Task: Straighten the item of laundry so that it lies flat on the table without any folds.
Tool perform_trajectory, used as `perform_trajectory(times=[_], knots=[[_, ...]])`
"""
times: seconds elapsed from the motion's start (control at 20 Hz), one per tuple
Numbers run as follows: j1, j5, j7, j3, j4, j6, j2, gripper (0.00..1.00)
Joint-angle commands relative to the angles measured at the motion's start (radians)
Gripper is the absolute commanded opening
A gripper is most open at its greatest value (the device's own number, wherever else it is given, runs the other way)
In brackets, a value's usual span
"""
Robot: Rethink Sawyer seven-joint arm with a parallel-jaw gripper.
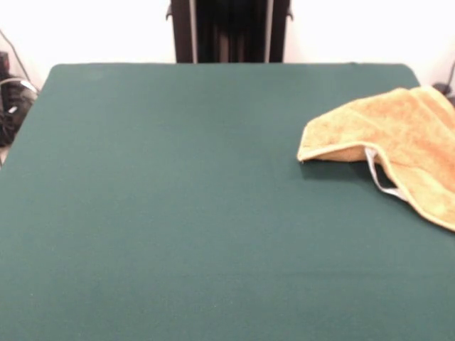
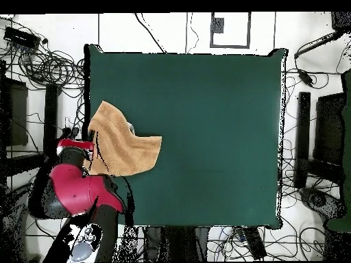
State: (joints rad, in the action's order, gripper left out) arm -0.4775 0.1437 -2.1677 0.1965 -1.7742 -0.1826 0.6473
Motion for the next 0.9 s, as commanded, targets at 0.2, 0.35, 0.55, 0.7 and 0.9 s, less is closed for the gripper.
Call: perform_trajectory(times=[0.2, 0.35, 0.55, 0.7, 0.9], knots=[[0.039, -0.010, -0.100, 0.003, -0.088, 0.176, 0.149, 1.00], [0.179, -0.094, 0.023, -0.103, -0.110, 0.322, 0.285, 1.00], [0.295, -0.130, 0.116, -0.189, -0.106, 0.446, 0.369, 1.00], [0.335, -0.160, 0.132, -0.218, -0.086, 0.491, 0.380, 1.00], [0.401, -0.179, 0.112, -0.290, -0.117, 0.494, 0.361, 1.00]])
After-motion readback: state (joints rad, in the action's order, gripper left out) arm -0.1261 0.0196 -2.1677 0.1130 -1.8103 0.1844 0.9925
